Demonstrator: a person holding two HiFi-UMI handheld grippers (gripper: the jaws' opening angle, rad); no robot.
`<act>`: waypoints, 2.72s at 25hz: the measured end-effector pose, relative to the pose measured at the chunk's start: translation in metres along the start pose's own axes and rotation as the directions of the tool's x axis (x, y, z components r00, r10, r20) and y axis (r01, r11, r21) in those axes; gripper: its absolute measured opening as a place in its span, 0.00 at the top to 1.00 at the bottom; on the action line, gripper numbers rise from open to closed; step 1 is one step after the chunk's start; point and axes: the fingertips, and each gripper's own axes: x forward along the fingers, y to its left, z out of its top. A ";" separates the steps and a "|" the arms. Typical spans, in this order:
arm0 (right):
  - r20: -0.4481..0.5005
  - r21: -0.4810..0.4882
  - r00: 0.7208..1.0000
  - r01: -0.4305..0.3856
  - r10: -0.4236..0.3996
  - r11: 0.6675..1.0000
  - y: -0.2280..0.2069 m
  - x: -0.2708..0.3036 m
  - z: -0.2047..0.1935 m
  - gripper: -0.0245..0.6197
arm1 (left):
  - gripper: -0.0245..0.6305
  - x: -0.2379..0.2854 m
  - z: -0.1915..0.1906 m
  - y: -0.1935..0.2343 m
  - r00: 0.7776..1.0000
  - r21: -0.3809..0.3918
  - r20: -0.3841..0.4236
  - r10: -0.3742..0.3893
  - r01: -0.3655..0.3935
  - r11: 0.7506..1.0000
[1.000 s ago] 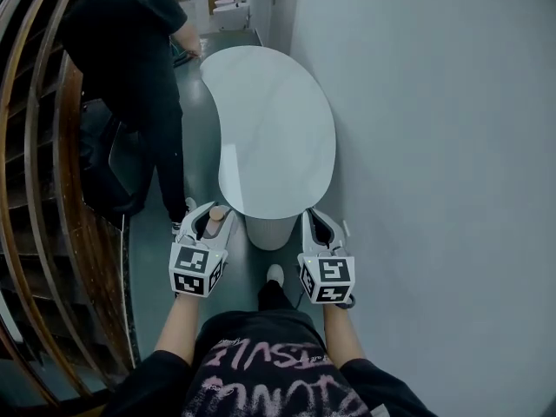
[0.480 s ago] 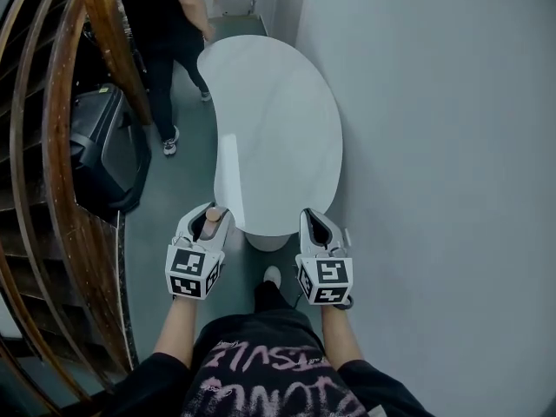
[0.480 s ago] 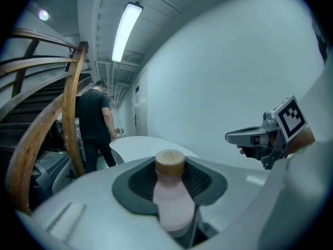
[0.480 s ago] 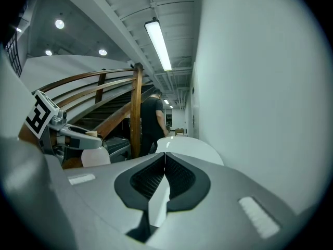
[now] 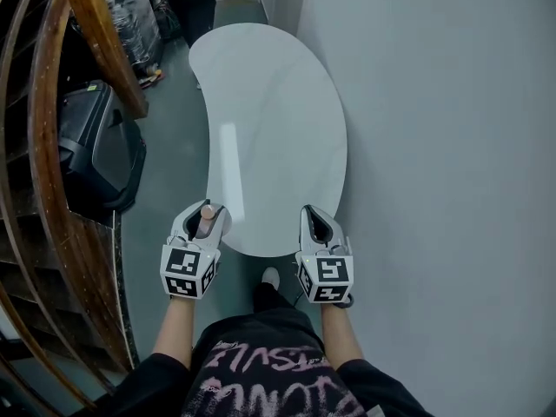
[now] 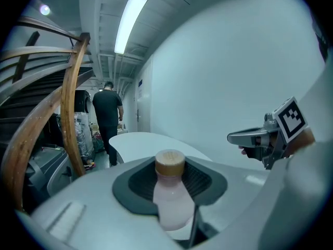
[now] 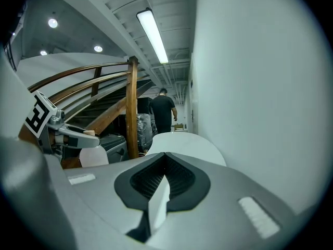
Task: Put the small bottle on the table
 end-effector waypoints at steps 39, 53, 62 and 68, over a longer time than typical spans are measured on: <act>0.030 0.004 0.988 -0.153 0.153 0.988 -0.062 0.082 0.044 0.94 | 0.76 0.079 0.067 0.000 0.994 0.017 0.008 0.106 -0.106 0.994; 0.035 -0.014 0.987 -0.156 0.156 0.988 -0.050 0.087 0.045 0.94 | 0.76 0.077 0.064 0.010 0.994 0.007 0.028 0.109 -0.109 0.994; 0.018 -0.020 0.990 -0.140 0.141 0.990 -0.056 0.103 0.045 0.94 | 0.76 0.095 0.065 0.019 0.995 -0.005 0.029 0.098 -0.098 0.995; 0.008 -0.015 0.991 -0.135 0.136 0.991 -0.062 0.114 0.040 0.94 | 0.76 0.109 0.056 0.023 0.996 -0.011 0.016 0.090 -0.089 0.996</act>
